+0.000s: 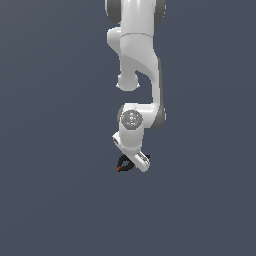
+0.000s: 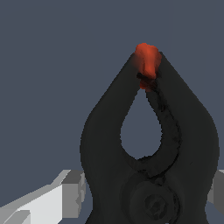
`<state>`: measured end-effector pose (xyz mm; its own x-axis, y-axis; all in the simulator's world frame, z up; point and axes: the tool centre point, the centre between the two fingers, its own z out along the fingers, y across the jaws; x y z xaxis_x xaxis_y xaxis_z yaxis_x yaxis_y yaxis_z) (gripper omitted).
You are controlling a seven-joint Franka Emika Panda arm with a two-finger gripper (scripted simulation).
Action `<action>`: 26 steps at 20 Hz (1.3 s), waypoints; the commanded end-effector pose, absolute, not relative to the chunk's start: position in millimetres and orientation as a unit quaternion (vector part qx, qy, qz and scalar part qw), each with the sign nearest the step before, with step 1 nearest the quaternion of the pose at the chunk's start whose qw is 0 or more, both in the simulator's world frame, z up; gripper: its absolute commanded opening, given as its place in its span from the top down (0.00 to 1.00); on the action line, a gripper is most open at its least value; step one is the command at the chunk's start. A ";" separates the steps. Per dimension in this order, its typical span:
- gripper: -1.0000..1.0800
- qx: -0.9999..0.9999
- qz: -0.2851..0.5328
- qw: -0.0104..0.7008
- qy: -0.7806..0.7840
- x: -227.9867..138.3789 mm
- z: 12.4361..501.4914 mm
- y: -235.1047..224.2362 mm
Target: Pick up the object and move it to a goal position.
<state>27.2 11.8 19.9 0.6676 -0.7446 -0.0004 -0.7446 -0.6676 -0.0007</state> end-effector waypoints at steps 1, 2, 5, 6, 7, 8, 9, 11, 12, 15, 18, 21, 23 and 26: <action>1.00 -0.913 0.000 0.000 0.408 27.1 19.2 11.0; 1.00 -0.913 0.000 0.000 0.408 27.1 19.2 11.0; 1.00 -0.913 0.000 0.000 0.408 27.3 19.9 11.7; 1.00 -0.913 0.000 0.000 0.408 27.2 20.2 11.8; 1.00 -0.913 0.000 0.000 0.408 27.1 21.0 12.4; 1.00 -0.913 0.000 0.000 0.408 26.9 22.4 13.4; 1.00 -0.913 0.000 0.000 0.408 26.6 24.3 14.8; 1.00 -0.913 0.000 0.000 0.408 25.9 29.7 18.7; 1.00 -0.913 0.000 0.000 0.408 25.4 33.3 21.2; 1.00 -0.913 0.000 0.000 0.408 23.4 47.7 31.5; 1.00 -0.913 0.000 0.000 0.408 20.8 67.7 45.4; 1.00 -0.913 0.000 0.000 0.408 17.4 93.6 63.8; 1.00 -0.913 0.000 0.000 0.408 15.0 113.5 77.8; 1.00 -0.913 0.000 0.000 0.408 11.3 144.7 99.5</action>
<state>13.0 88.4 127.7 0.6668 -0.7453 -0.0015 -0.7453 -0.6668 0.0014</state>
